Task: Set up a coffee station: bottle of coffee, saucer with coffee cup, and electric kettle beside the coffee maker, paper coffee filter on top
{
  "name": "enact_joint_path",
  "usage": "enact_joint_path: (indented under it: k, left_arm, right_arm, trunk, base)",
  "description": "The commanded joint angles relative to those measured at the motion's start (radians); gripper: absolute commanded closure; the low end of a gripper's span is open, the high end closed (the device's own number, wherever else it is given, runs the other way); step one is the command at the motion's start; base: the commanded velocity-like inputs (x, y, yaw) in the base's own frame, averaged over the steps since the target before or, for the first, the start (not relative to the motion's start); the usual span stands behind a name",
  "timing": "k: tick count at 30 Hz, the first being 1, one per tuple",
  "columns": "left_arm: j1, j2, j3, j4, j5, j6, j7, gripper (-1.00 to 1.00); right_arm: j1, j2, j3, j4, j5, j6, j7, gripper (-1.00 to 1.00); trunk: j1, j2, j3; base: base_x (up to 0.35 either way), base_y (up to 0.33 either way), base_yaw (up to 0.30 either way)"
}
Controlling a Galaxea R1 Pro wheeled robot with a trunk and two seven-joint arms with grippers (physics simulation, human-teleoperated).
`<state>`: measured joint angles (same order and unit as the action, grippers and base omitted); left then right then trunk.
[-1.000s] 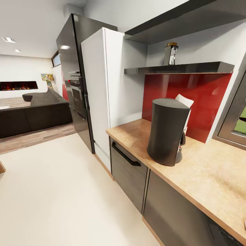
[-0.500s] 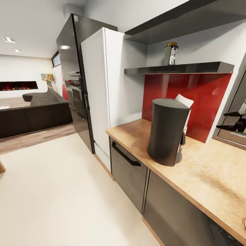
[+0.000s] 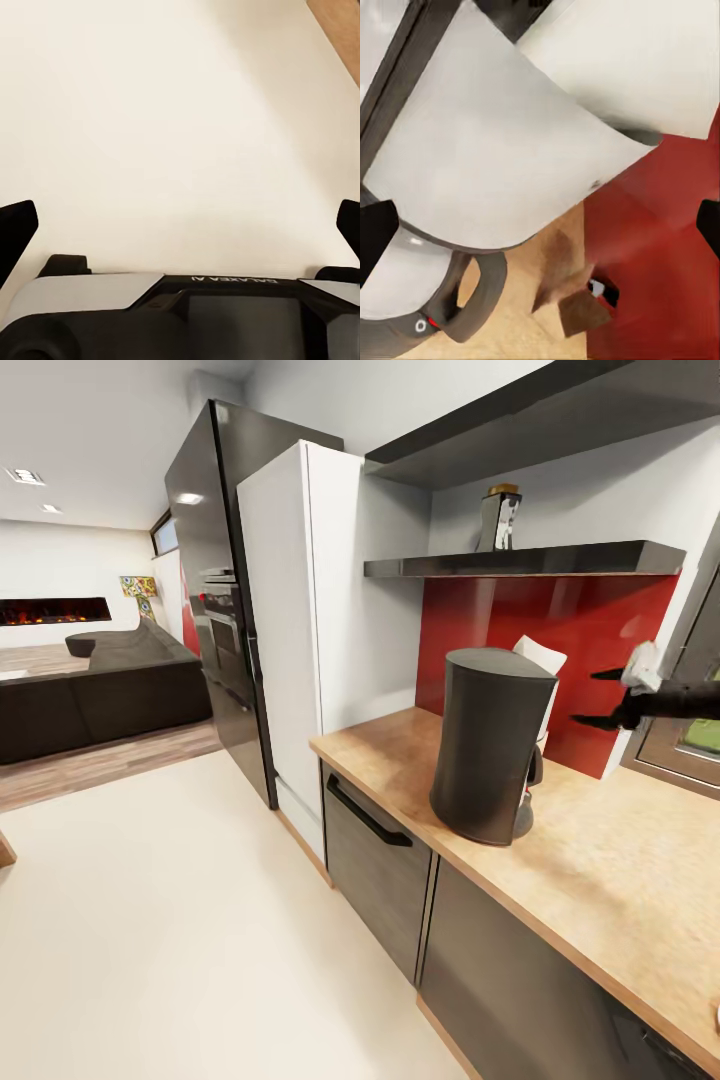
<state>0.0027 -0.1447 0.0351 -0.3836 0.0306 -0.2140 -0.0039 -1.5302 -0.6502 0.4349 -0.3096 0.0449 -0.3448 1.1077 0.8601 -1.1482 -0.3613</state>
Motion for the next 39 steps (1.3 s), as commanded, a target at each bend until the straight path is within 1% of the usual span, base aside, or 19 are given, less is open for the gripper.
enact_joint_path:
  k: [1, 2, 3, 4, 5, 7, 10, 12, 14, 17, 18, 19, 22, 23, 25, 27, 29, 31, 39]
  left_arm:
    - [0.0, -0.001, 0.003, -0.001, 0.003, -0.001, -0.001, -1.0]
    - [0.0, 0.0, 0.003, -0.001, 0.003, -0.001, -0.001, -1.0]
    - [0.0, 0.0, 0.003, -0.001, 0.003, -0.001, -0.001, -1.0]
    - [0.0, 0.0, 0.003, -0.001, 0.003, -0.001, -0.001, -1.0]
    - [0.0, 0.0, 0.003, -0.001, 0.003, -0.001, -0.001, -1.0]
    - [0.0, 0.0, 0.003, 0.0, 0.003, -0.001, -0.001, -1.0]
    - [0.0, 0.001, 0.003, 0.0, 0.003, -0.001, -0.001, -1.0]
    - [0.0, 0.001, 0.003, 0.0, 0.003, -0.001, -0.001, -1.0]
    - [0.0, 0.001, 0.003, 0.0, 0.003, -0.001, -0.001, -1.0]
    - [0.0, 0.001, 0.003, 0.0, 0.003, -0.001, -0.001, -1.0]
    - [0.0, 0.001, 0.003, 0.0, 0.003, -0.001, -0.001, -1.0]
    - [0.0, 0.001, 0.003, -0.001, 0.003, -0.001, -0.001, -1.0]
    - [0.0, 0.001, 0.003, 0.0, 0.003, -0.001, -0.001, -1.0]
    - [0.0, 0.001, 0.003, -0.001, 0.003, -0.001, -0.001, -1.0]
    - [0.0, 0.001, 0.003, -0.001, 0.003, -0.001, -0.001, -1.0]
    - [0.0, 0.001, 0.003, 0.0, 0.003, -0.001, -0.001, -1.0]
    - [0.0, 0.0, 0.003, 0.0, 0.003, -0.001, -0.001, -1.0]
    - [0.0, 0.0, 0.003, -0.001, 0.003, -0.001, -0.001, -1.0]
    - [0.0, 0.0, 0.003, -0.001, 0.003, -0.001, -0.001, -1.0]
  right_arm:
    - [0.109, -0.026, -0.024, -0.227, 0.006, 0.191, -0.077, -1.0]
    - [0.22, -0.071, -0.082, -0.444, 0.004, 0.455, -0.19, -1.0]
    - [0.271, -0.09, -0.121, -0.541, 0.002, 0.574, -0.254, -1.0]
    - [0.358, -0.116, -0.205, -0.69, -0.006, 0.723, -0.361, -1.0]
    - [0.416, -0.132, -0.265, -0.785, -0.014, 0.787, -0.423, -1.0]
    - [0.469, -0.145, -0.319, -0.867, -0.021, 0.828, -0.468, -1.0]
    - [0.509, -0.154, -0.357, -0.925, -0.026, 0.856, -0.498, -1.0]
    - [0.523, -0.158, -0.369, -0.946, -0.028, 0.864, -0.498, -1.0]
    - [0.527, -0.159, -0.373, -0.955, -0.031, 0.865, -0.447, -1.0]
    - [0.53, -0.16, -0.378, -0.98, -0.031, 0.863, -0.223, -1.0]
    - [0.531, -0.16, -0.379, -0.988, -0.03, 0.863, -0.199, -1.0]
    - [0.541, -0.16, -0.381, -1.008, -0.032, 0.865, -0.146, -1.0]
    - [0.586, -0.159, -0.383, -1.068, -0.033, 0.869, -0.093, -1.0]
    - [0.616, -0.159, -0.384, -1.104, -0.033, 0.871, -0.077, -1.0]
    - [0.645, -0.159, -0.385, -1.136, -0.034, 0.874, -0.061, -1.0]
    - [0.661, -0.158, -0.385, -1.153, -0.053, 0.876, -0.052, -1.0]
    - [0.673, -0.158, -0.386, -1.164, -0.097, 0.876, -0.046, -1.0]
    - [0.677, -0.158, -0.386, -1.168, -0.122, 0.877, -0.043, -1.0]
    - [0.681, -0.158, -0.381, -1.172, -0.152, 0.877, -0.037, -1.0]
  trunk:
    - [0.0, -0.001, -0.001]
    - [0.0, -0.001, -0.001]
    - [0.0, -0.001, -0.001]
    - [0.0, -0.001, -0.001]
    - [0.0, -0.001, -0.001]
    - [0.0, -0.001, -0.001]
    - [0.0, -0.001, -0.001]
    - [0.0, -0.001, -0.001]
    - [0.0, -0.001, -0.001]
    - [0.0, -0.001, -0.001]
    - [0.0, -0.001, -0.001]
    - [0.0, -0.001, -0.001]
    - [0.0, -0.001, -0.001]
    - [0.0, -0.001, -0.001]
    - [0.0, -0.001, -0.001]
    - [0.0, -0.001, -0.001]
    - [0.0, -0.001, -0.001]
    - [0.0, -0.001, -0.001]
    - [0.0, -0.001, -0.001]
  base:
    - [0.0, 0.0, 0.0]
    - [0.0, 0.0, 0.0]
    - [0.0, 0.0, 0.0]
    - [0.0, 0.0, 0.0]
    - [0.0, 0.0, 0.0]
    - [0.0, 0.0, 0.0]
    - [0.0, 0.0, 0.0]
    - [0.0, 0.0, 0.0]
    - [0.0, 0.0, 0.0]
    - [0.0, 0.0, 0.0]
    - [0.0, 0.0, 0.0]
    - [0.0, 0.0, 0.0]
    - [0.0, 0.0, 0.0]
    - [0.0, 0.0, 0.0]
    - [0.0, 0.0, 0.0]
    - [-0.026, 0.0, 0.0]
    - [-0.187, 0.0, 0.0]
    - [-0.129, 0.0, 0.0]
    - [-0.148, 0.0, 0.0]
